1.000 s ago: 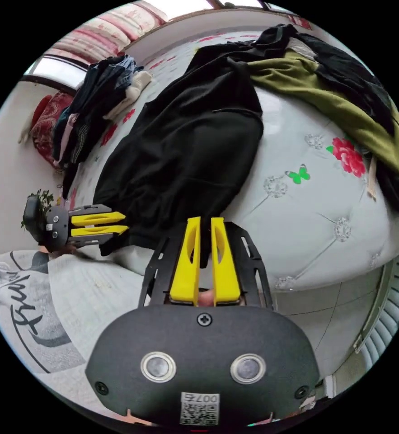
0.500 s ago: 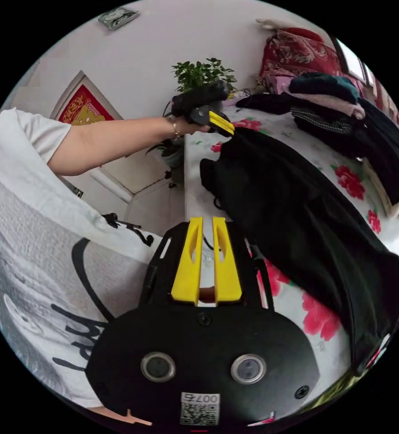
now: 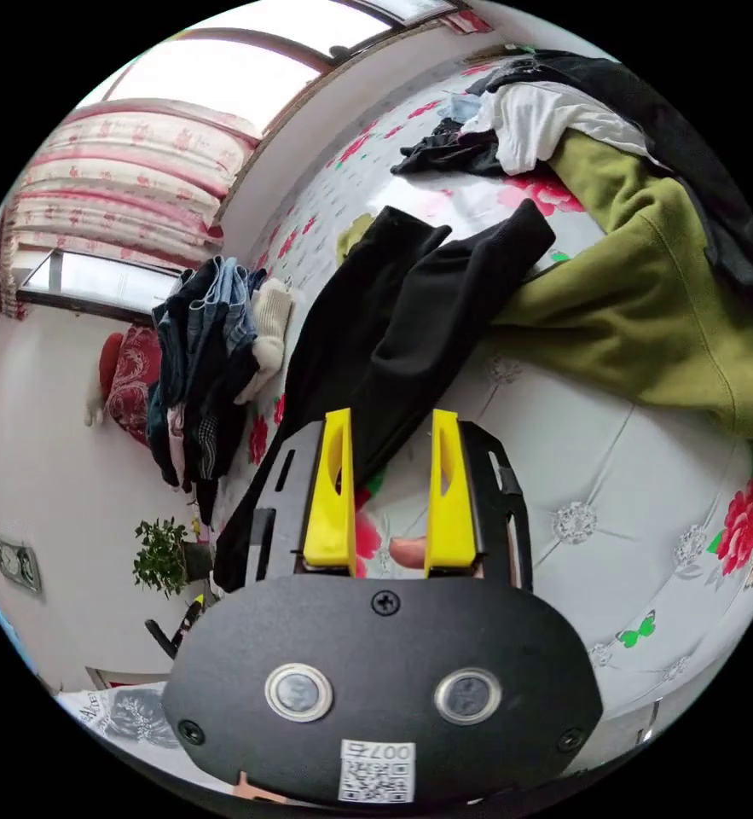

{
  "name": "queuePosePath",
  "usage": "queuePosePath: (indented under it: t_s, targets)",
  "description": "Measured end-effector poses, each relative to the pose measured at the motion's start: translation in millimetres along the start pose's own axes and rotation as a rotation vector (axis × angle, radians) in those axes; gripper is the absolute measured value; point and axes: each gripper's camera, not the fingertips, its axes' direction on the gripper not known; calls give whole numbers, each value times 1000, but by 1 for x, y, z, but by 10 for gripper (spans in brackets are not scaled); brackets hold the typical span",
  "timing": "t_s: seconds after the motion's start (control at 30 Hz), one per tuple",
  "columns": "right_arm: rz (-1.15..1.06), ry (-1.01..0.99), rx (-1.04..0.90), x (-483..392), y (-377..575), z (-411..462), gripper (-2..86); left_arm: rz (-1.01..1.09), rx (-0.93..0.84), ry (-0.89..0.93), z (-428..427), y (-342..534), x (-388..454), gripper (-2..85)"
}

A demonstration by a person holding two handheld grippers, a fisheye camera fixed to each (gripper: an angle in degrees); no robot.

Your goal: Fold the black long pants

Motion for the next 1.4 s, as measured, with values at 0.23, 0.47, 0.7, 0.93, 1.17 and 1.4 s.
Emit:
queuePosePath:
  t_s: [0.23, 0.47, 0.7, 0.93, 1.17, 1.4]
  targets:
    - [113, -42, 49, 14, -11, 14, 9, -149, -277, -27, 62, 54, 36, 76]
    - [-177, -237, 351, -60, 63, -83, -3, -120, -300, -77, 59, 34, 51, -5]
    - [-563, -83, 499, -175, 174, -217, -1, 33, -169, -10, -28, 21, 57, -9]
    - [-636, 440, 203, -202, 168, -149, 38, -54, -197, -141, -65, 25, 21, -9]
    - [-301, 454, -24, -55, 182, -60, 72, -173, -199, -25, -42, 56, 32, 12]
    - [-26, 352, 5, 41, 202, -73, 74, -144, -186, -29, -27, 44, 68, 53]
